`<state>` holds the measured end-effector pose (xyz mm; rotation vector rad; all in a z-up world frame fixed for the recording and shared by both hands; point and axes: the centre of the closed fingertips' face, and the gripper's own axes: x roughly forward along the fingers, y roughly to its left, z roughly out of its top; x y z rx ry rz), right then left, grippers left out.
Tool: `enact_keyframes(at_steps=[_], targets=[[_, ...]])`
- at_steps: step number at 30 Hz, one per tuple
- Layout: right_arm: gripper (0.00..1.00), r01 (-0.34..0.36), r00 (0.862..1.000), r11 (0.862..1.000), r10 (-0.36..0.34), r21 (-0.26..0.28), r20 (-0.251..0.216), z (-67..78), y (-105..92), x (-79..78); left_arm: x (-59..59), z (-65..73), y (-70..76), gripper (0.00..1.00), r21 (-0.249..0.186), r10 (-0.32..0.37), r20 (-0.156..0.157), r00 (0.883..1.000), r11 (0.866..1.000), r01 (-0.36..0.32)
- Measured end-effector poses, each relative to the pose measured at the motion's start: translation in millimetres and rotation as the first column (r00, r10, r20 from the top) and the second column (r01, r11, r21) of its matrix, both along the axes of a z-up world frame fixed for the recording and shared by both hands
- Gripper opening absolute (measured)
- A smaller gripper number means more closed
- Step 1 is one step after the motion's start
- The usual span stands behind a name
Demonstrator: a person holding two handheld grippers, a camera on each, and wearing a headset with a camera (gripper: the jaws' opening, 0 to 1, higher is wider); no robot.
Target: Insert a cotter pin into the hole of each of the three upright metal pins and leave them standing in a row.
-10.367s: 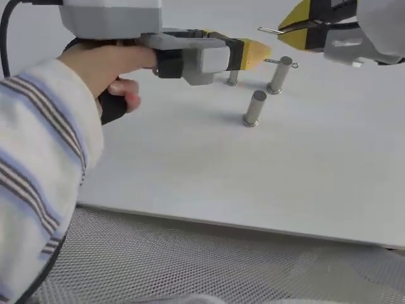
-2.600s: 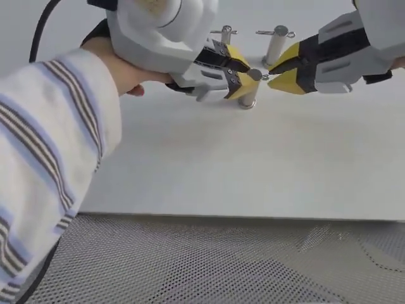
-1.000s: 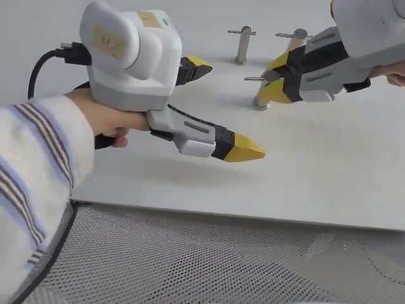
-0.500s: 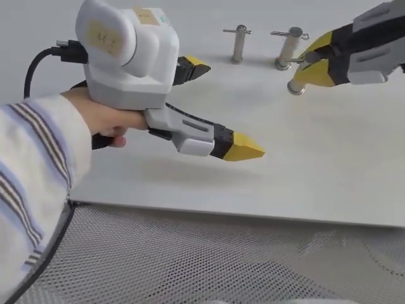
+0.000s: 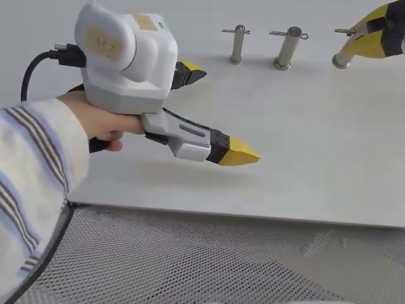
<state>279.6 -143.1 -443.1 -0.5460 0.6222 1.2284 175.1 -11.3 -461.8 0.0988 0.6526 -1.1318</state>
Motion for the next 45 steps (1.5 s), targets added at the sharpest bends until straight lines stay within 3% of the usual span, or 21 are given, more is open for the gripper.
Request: enact_keyframes(at_steps=[2,7,21,28,36,38,40,42,43,45], targets=[[0.08,-0.008,1.0,1.0,0.008,-0.01,0.006,-4.4,-0.8,2.1,-2.8,0.8,-1.2,0.99,-0.011,0.001,-0.015,1.0,1.0,-0.001],[0.08,-0.001,1.0,1.0,0.002,0.01,-0.028,-9.0,2.4,3.7,-5.6,-1.6,2.3,0.99,0.0,0.003,-0.019,1.0,1.0,-0.003],[0.08,-0.003,0.999,1.0,0.004,0.028,-0.047,-15.2,9.5,3.0,-6.6,-1.7,6.2,0.99,0.007,0.018,-0.022,1.0,1.0,-0.018],[0.08,0.006,0.999,1.0,-0.005,0.028,-0.042,-18.5,8.1,3.2,-9.9,-7.1,8.7,0.97,0.041,0.002,-0.031,1.0,0.999,-0.001],[0.08,-0.003,0.999,0.999,0.005,0.049,-0.035,-18.6,8.6,5.4,-10.4,-7.9,8.2,0.97,0.041,-0.002,-0.04,0.999,0.999,0.004],[0.09,0.03,0.997,0.997,-0.025,0.067,-0.068,-18.7,9.1,6.5,-10.2,-8.0,7.8,0.97,0.042,-0.004,-0.04,0.999,0.999,0.005],[0.09,0.029,0.998,0.997,-0.025,0.07,-0.063,-18.9,9.3,7.0,-10.1,-7.8,7.4,0.97,0.041,-0.004,-0.04,0.999,0.999,0.006],[0.13,0.049,0.997,0.995,-0.044,0.082,-0.063,-18.6,10.0,8.3,-10.1,-7.4,7.2,0.97,0.038,-0.003,-0.041,0.999,0.999,0.005],[0.17,0.078,0.997,0.994,-0.076,0.08,-0.031,-17.9,8.2,14.7,-9.7,-6.7,7.1,0.97,0.037,-0.002,-0.039,0.999,0.999,0.003],[0.31,0.104,0.994,0.991,-0.1,0.085,-0.043,-17.6,7.3,14.3,-8.9,-5.0,7.5,0.97,0.032,0.003,-0.037,0.999,0.999,-0.002]])
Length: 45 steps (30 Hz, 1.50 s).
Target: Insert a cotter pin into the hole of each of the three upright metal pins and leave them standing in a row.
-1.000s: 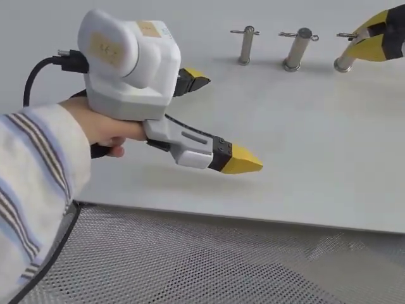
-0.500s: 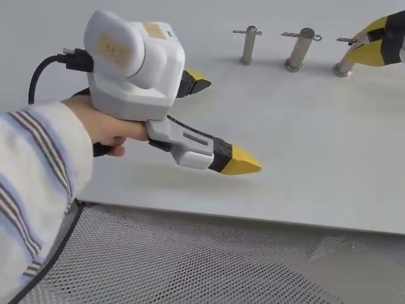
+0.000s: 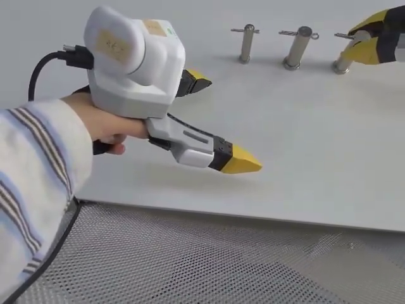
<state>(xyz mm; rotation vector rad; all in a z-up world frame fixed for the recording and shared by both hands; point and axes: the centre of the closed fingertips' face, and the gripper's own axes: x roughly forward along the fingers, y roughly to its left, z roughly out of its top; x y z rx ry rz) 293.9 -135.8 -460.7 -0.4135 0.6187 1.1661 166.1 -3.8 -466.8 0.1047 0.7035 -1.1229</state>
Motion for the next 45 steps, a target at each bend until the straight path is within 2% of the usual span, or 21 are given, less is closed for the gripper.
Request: enact_keyframes(at_steps=[2,3,6,9,10,12,15,17,21,22,24,29,32,36,39,41,45], targets=[[0.38,0.021,1.0,0.999,-0.02,0.037,-0.016,4.8,1.2,-2.6,0.8,1.9,1.0,0.97,-0.002,0.007,0.005,1.0,1.0,-0.007],[0.39,0.027,0.999,0.999,-0.027,0.037,-0.021,5.9,0.8,-4.2,1.0,2.8,1.7,0.97,-0.002,0.01,0.008,1.0,1.0,-0.01],[0.43,0.054,0.999,0.997,-0.054,0.047,-0.002,13.3,-0.9,-9.0,3.9,6.5,4.2,0.97,-0.008,0.03,0.021,0.999,1.0,-0.03],[0.49,0.131,0.991,0.984,-0.132,0.122,-0.002,28.0,0.6,-16.4,8.3,11.6,6.3,0.98,-0.024,0.061,0.032,0.998,0.998,-0.06],[0.53,0.137,0.99,0.982,-0.139,0.132,0.007,30.5,0.4,-19.7,9.9,13.2,6.8,0.98,-0.029,0.069,0.035,0.997,0.997,-0.068],[0.58,0.141,0.99,0.981,-0.143,0.131,0.007,32.7,-0.7,-29.7,13.4,19.3,4.5,0.98,-0.042,0.095,0.043,0.995,0.995,-0.093],[0.66,0.176,0.984,0.974,-0.178,0.146,0.0,37.2,-2.3,-43.4,18.2,29.5,4.7,0.98,-0.067,0.13,0.056,0.99,0.99,-0.126],[0.71,0.219,0.975,0.96,-0.223,0.172,0.001,43.4,-4.3,-51.6,21.5,35.5,6.8,0.98,-0.087,0.15,0.052,0.987,0.986,-0.145],[0.79,0.272,0.961,0.943,-0.277,0.192,-0.004,50.8,-7.3,-63.7,21.3,44.8,8.5,0.98,-0.093,0.164,0.074,0.984,0.983,-0.157],[0.81,0.301,0.952,0.933,-0.305,0.198,-0.009,52.9,-8.9,-66.0,20.9,47.7,9.5,0.98,-0.096,0.168,0.078,0.983,0.982,-0.161],[0.82,0.328,0.943,0.923,-0.334,0.199,-0.006,56.1,-11.5,-70.7,16.3,55.6,10.4,0.98,-0.105,0.176,0.084,0.981,0.98,-0.167],[0.9,0.374,0.925,0.903,-0.379,0.213,-0.018,64.0,-14.1,-84.9,10.5,61.0,17.8,0.98,-0.114,0.211,0.093,0.973,0.973,-0.201],[0.91,0.391,0.917,0.895,-0.398,0.215,-0.014,67.6,-16.5,-91.3,7.8,62.6,26.1,0.98,-0.121,0.237,0.09,0.967,0.967,-0.226],[0.95,0.444,0.893,0.864,-0.449,0.237,-0.035,74.2,-20.7,-101.0,1.2,61.4,40.6,0.98,-0.126,0.281,0.075,0.957,0.954,-0.27],[0.98,0.471,0.879,0.849,-0.475,0.242,-0.044,75.2,-23.3,-105.5,-2.6,60.9,47.0,0.99,-0.128,0.301,0.065,0.951,0.948,-0.292],[0.98,0.498,0.864,0.83,-0.5,0.251,-0.06,75.7,-24.2,-109.1,-4.2,60.3,51.7,0.99,-0.131,0.32,0.055,0.946,0.941,-0.311],[0.98,0.523,0.85,0.812,-0.52,0.258,-0.087,72.0,-22.6,-118.0,-5.1,61.2,60.4,0.99,-0.137,0.358,0.047,0.933,0.927,-0.349]])
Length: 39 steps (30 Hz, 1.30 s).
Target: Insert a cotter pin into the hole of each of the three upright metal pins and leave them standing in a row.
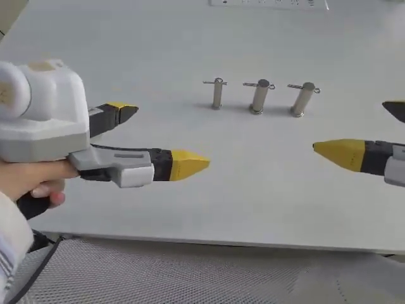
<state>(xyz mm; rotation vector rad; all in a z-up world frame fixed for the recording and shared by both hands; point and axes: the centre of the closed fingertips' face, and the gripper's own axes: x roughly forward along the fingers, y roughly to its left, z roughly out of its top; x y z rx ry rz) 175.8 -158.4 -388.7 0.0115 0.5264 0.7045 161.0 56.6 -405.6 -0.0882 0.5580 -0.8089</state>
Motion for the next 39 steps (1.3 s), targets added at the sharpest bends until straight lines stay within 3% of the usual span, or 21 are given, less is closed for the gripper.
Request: enact_keyframes(at_steps=[9,19,22,29,39], targets=[[0.98,0.09,0.995,0.996,-0.089,0.008,-0.042,-11.3,4.2,-9.8,-5.9,-7.5,23.0,0.99,-0.005,0.082,-0.033,0.996,0.997,-0.083],[0.98,0.125,0.987,0.992,-0.127,-0.03,-0.102,-24.0,2.1,-19.2,-16.1,-27.2,40.2,0.99,0.088,0.111,-0.077,0.991,0.991,-0.104],[0.98,0.125,0.986,0.991,-0.129,-0.051,-0.103,-24.1,-1.2,-19.1,-16.6,-31.3,42.1,0.99,0.109,0.11,-0.082,0.991,0.989,-0.101],[0.98,0.144,0.982,0.987,-0.152,-0.074,-0.114,-24.8,-9.3,-16.5,-13.8,-33.0,39.8,0.99,0.102,0.113,-0.105,0.988,0.99,-0.102],[0.97,0.155,0.976,0.982,-0.169,-0.105,-0.137,-27.8,-17.2,-16.8,-9.5,-33.0,39.3,0.99,0.108,0.107,-0.111,0.988,0.99,-0.095]])
